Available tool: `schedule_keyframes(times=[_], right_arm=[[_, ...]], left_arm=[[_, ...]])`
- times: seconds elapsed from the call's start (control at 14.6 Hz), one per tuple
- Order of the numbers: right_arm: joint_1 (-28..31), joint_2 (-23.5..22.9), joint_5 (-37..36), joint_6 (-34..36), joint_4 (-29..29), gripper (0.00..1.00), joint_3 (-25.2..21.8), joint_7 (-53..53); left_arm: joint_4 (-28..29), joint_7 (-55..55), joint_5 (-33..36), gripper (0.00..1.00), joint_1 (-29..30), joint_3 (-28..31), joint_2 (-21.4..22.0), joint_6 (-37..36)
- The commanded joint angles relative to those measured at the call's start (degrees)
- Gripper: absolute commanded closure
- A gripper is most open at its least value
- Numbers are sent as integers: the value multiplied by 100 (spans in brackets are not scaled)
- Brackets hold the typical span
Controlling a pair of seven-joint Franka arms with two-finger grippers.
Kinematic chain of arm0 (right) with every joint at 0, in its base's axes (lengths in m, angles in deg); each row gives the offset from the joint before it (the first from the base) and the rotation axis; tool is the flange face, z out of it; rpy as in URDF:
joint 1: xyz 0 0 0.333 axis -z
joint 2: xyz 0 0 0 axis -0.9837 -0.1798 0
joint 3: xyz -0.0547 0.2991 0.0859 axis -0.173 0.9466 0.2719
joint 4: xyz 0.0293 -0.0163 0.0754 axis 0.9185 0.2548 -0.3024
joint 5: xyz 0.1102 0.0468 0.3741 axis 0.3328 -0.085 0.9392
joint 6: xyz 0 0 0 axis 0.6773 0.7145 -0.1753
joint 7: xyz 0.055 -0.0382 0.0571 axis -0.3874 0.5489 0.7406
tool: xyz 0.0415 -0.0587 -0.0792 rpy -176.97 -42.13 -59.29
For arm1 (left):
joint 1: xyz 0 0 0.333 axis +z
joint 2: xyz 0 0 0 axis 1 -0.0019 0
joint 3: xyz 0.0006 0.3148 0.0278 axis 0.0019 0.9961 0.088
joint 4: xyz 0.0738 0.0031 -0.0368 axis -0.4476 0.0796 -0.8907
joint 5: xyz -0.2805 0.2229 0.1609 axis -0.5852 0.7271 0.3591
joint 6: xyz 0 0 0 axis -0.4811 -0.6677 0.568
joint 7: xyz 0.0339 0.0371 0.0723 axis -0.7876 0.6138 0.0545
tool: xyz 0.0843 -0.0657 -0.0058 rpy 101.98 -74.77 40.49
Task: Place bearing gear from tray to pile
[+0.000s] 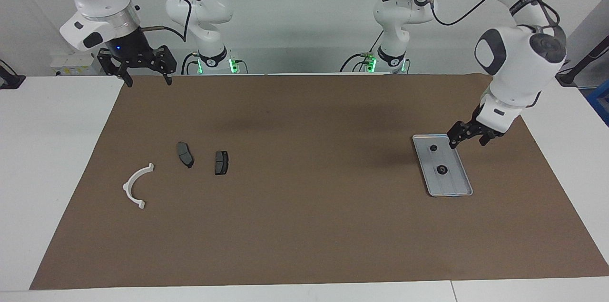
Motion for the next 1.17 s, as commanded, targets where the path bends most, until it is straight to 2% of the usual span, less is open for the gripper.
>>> schedule_keyframes(times=[0.0,0.07,0.21,0.27,0.62,1.1], right_arm=[[-6,109,96,-80,150,0,-14,-55],[-6,118,96,-62,141,0,-14,-47],[-6,162,96,-62,141,0,-14,-38],[2,171,96,-62,141,0,-14,-38],[-6,250,96,-62,158,0,-14,-29],[-6,259,96,-62,167,0,-14,-20]], left_arm=[[660,43,1,0,119,-44,-87,771],[837,60,1,0,128,-44,-88,949],[882,78,1,14,76,-44,-175,985],[882,87,1,16,76,-44,-280,1012],[1260,69,1,22,137,-35,-386,1530],[1269,34,10,31,163,-35,-606,1741]])
